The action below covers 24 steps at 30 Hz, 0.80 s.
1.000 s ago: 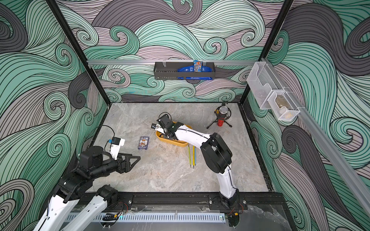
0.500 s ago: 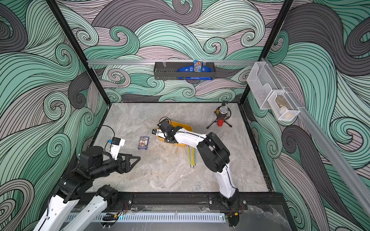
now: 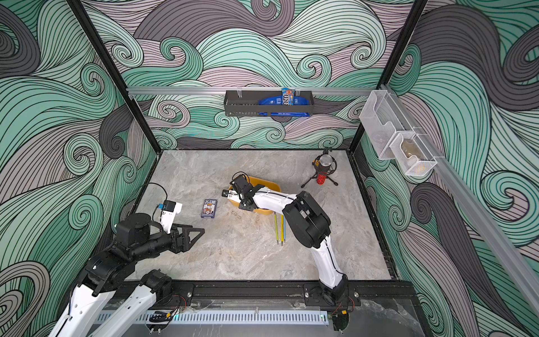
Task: Put the hex key on the desktop into the storage box
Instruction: Place the Allen key in the storage box.
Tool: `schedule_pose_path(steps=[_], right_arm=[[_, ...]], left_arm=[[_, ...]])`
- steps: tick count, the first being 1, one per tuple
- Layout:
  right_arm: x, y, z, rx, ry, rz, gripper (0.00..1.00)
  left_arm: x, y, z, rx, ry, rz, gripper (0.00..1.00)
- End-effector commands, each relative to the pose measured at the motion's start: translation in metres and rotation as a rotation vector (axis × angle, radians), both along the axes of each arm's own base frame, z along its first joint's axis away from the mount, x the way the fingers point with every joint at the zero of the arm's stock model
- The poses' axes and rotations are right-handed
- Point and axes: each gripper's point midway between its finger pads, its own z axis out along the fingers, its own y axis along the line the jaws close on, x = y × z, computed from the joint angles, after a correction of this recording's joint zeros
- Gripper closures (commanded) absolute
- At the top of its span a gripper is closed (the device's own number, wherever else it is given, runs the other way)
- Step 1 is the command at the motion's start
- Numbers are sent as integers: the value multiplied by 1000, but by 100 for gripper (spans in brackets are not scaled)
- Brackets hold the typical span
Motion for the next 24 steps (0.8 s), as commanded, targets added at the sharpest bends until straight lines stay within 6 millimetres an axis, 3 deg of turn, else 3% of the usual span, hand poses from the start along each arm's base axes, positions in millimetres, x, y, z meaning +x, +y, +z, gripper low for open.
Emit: schedule_pose_path(steps=[1, 4, 14, 24], right_arm=[[-5, 7, -10, 42, 50, 4, 88], [-11, 7, -11, 69, 88, 17, 82], [-28, 5, -10, 159, 245, 51, 82], [-25, 2, -18, 172, 281, 19, 81]], left_arm=[[-2, -2, 11, -8, -14, -18, 24], [-1, -2, 11, -7, -16, -17, 24], [0, -3, 11, -6, -14, -18, 24], [-1, -2, 12, -4, -13, -16, 24]])
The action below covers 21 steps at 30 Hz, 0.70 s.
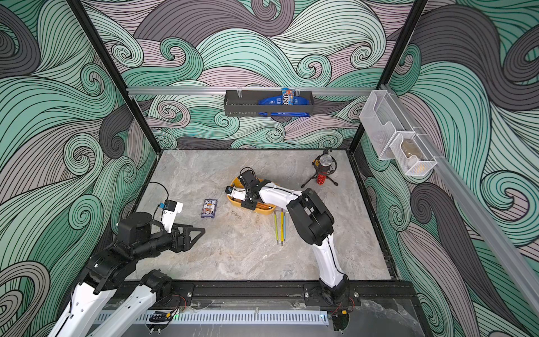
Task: Put the hex key on the desktop into the storage box
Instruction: Place the Allen key in the storage box.
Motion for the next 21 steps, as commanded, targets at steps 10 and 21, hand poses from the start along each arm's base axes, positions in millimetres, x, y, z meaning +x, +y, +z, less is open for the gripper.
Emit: schedule_pose_path(steps=[10, 21], right_arm=[[-10, 5, 6, 28, 64, -15, 70], [34, -2, 102, 210, -70, -211, 71]], left_arm=[[-2, -1, 15, -15, -26, -10, 24], [2, -3, 16, -16, -37, -10, 24]])
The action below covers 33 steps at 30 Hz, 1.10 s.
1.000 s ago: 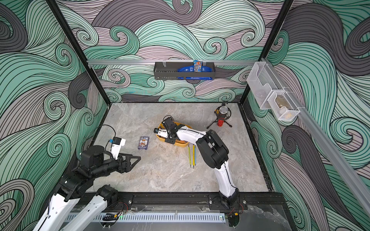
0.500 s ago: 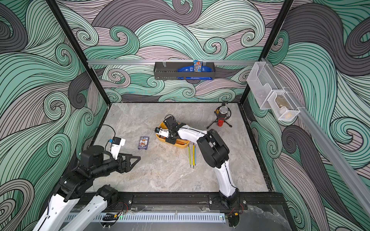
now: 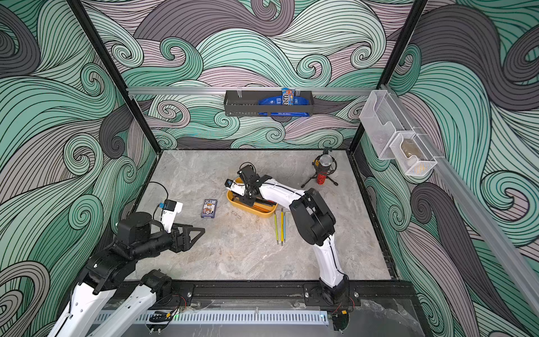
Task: Put the hex key on the desktop into the storage box
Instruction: Place the Allen key in the storage box, then pick up the Allen key from the center of the board.
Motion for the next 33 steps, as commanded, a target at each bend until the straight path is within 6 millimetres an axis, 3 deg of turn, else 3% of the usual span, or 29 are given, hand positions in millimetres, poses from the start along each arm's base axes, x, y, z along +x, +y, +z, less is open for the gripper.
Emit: schedule_pose_path(steps=[1, 6, 8, 10, 13, 17, 20, 25, 33], right_arm=[[26, -9, 73, 123, -101, -150, 71], [42, -55, 130, 258, -154, -508, 71], [36, -84, 146, 322, -174, -712, 70], [16, -103, 145, 388, -114, -823, 70], [-22, -131, 119, 445, 43, -978, 69], [-75, -167, 63, 455, 262, -1137, 66], [-99, -179, 29, 413, 379, -1189, 68], [-114, -189, -9, 254, 463, -1211, 73], [-126, -198, -39, 113, 501, -1212, 77]], left_arm=[[3, -3, 14, -13, -36, -9, 24], [5, -2, 13, -7, -42, -3, 24], [6, -2, 12, -7, -47, -1, 24], [8, -2, 12, -9, -51, 2, 24], [11, -3, 11, -13, -57, 9, 24], [15, -3, 10, -22, -59, 20, 24], [17, -5, 10, -29, -57, 21, 24], [21, -6, 9, -24, -55, 22, 24], [23, -4, 10, -18, -57, 35, 24]])
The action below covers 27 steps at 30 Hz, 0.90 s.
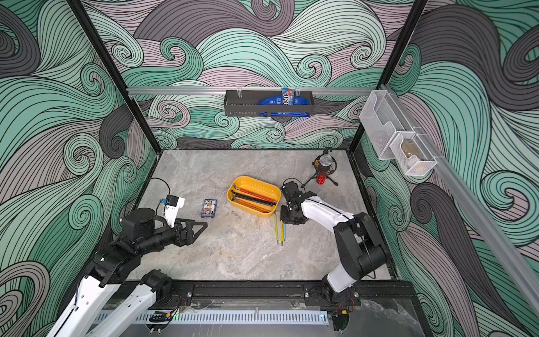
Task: Put the hex key on the desktop into the storage box
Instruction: Pick up the Allen key from the center of the board.
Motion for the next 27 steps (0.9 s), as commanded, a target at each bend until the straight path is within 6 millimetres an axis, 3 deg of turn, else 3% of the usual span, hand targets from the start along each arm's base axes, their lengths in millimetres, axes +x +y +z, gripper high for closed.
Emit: schedule_pose_path(steps=[1, 11, 20, 27], right_arm=[[-6, -2, -4, -14, 33, 12, 76], [-8, 0, -12, -23, 55, 35, 72], [-6, 13, -18, -20, 56, 52, 73], [-5, 10, -22, -43, 55, 46, 74]], left_arm=[[4, 0, 7, -6, -29, 12, 24], [6, -1, 5, -14, -24, 15, 24], [6, -1, 7, -17, -23, 18, 24], [4, 0, 9, -15, -24, 17, 24]])
